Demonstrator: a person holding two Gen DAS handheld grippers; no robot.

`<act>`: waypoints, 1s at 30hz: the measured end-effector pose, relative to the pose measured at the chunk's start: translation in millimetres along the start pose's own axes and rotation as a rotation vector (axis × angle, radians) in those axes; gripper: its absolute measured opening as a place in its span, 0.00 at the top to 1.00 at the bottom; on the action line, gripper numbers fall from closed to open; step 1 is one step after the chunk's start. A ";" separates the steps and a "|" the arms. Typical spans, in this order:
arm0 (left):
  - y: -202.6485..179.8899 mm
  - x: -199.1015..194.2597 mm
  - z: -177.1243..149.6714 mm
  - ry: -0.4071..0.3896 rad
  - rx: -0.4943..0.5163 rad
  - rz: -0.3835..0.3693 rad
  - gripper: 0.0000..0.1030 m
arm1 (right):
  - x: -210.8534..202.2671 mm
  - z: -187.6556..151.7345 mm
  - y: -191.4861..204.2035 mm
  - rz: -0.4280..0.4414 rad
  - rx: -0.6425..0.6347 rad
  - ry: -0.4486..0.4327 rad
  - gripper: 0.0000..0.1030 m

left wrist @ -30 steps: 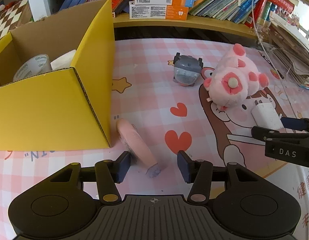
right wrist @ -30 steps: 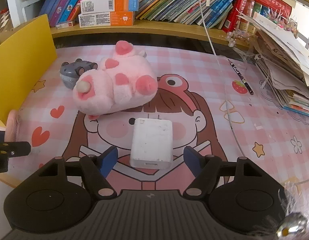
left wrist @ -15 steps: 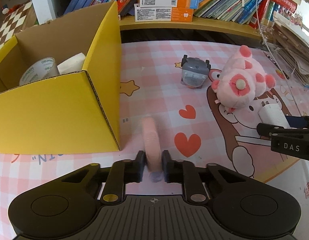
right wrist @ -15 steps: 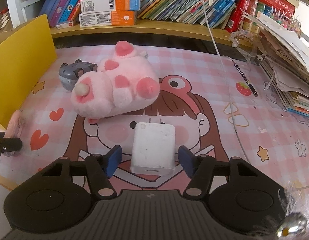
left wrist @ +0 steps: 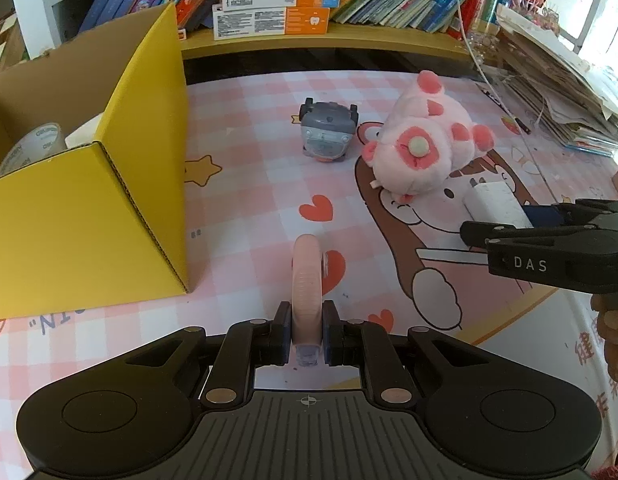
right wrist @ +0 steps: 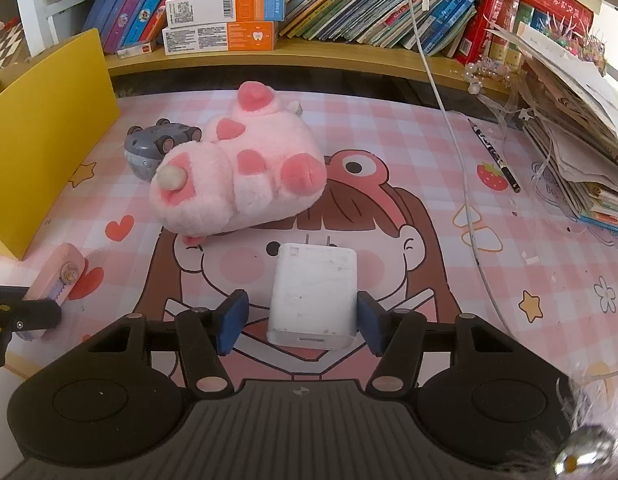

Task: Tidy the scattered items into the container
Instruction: 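Close the left tool on the lip-balm tube while the right tool grasps the white charger, then lift the lip-balm tube with the left tool while the right tool lifts the charger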

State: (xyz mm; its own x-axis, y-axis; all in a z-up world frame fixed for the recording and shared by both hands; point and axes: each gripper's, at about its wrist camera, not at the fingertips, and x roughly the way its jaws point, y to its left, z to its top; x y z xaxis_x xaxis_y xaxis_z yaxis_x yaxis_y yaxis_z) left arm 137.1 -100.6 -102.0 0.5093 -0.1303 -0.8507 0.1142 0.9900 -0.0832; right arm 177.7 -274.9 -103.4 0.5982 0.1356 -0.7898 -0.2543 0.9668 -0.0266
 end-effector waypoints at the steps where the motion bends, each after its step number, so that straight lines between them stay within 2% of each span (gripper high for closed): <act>1: 0.0 -0.1 -0.1 0.000 0.000 0.000 0.87 | 0.1 0.0 0.1 -0.001 -0.002 0.000 0.45; 10: 0.3 -0.3 -0.4 0.005 0.002 -0.011 0.87 | 0.6 -0.2 0.7 -0.004 -0.008 -0.001 0.45; 14: -0.5 -1.0 -0.6 0.011 0.011 -0.020 0.87 | -0.6 -0.1 0.9 -0.003 -0.012 -0.003 0.59; 30: -3.0 -14.2 -5.8 0.009 0.034 -0.049 0.87 | -18.4 -10.7 9.1 0.047 -0.029 0.022 0.59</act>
State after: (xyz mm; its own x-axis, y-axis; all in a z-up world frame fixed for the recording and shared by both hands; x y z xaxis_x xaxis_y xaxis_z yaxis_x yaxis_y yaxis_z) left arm 124.6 -101.3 -92.7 0.4948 -0.1776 -0.8506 0.1673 0.9801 -0.1073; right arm 156.2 -270.9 -95.8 0.5685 0.1755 -0.8038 -0.3039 0.9527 -0.0069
